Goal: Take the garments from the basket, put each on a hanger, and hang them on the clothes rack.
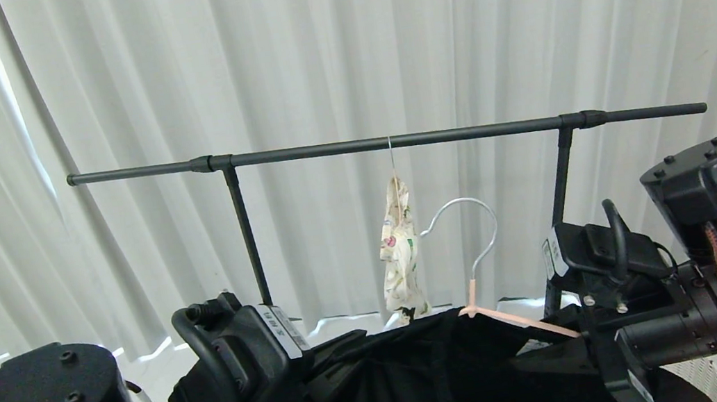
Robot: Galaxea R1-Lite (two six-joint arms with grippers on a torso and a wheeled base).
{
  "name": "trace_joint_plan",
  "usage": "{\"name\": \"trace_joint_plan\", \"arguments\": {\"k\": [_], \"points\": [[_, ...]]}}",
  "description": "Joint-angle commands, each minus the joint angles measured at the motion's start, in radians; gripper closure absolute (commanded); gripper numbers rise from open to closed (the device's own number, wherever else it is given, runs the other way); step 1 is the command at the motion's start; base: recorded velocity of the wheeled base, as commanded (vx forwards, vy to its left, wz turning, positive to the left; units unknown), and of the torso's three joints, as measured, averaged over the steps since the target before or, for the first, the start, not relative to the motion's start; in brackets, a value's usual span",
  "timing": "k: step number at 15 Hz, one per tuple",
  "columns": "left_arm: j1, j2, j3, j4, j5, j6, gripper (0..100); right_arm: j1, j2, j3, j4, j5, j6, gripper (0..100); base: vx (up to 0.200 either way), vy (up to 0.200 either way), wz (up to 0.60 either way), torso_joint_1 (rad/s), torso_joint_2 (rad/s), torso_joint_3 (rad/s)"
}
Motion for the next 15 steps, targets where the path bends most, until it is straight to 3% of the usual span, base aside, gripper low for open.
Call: {"name": "trace_joint_plan", "arguments": {"k": [1,6,7,10,15], "points": [[0.001,-0.001,0.001,-0.001,0.0,-0.001,100,-0.001,0.0,-0.001,0.001,0.0,-0.001,100,0.0,0.0,0.0,0.0,0.0,0.0],[0.002,0.007,0.004,-0.015,0.005,0.002,100,-0.019,0.0,0.002,-0.064,-0.003,-0.004,100,0.0,0.0,0.0,0.0,0.0,0.0],[0.002,0.009,0.004,-0.015,0.008,0.002,0,-0.021,0.0,0.002,-0.07,-0.003,-0.004,100,0.0,0.0,0.0,0.0,0.0,0.0],[0.013,0.015,0.002,-0.015,0.019,0.0,0,-0.027,-0.006,0.002,-0.094,-0.005,-0.005,100,0.0,0.0,0.0,0.0,0.0,0.0],[0.103,0.015,0.004,-0.033,0.019,-0.006,0,-0.085,-0.048,0.003,-0.102,-0.005,-0.004,100,0.0,0.0,0.0,0.0,0.0,0.0]]}}
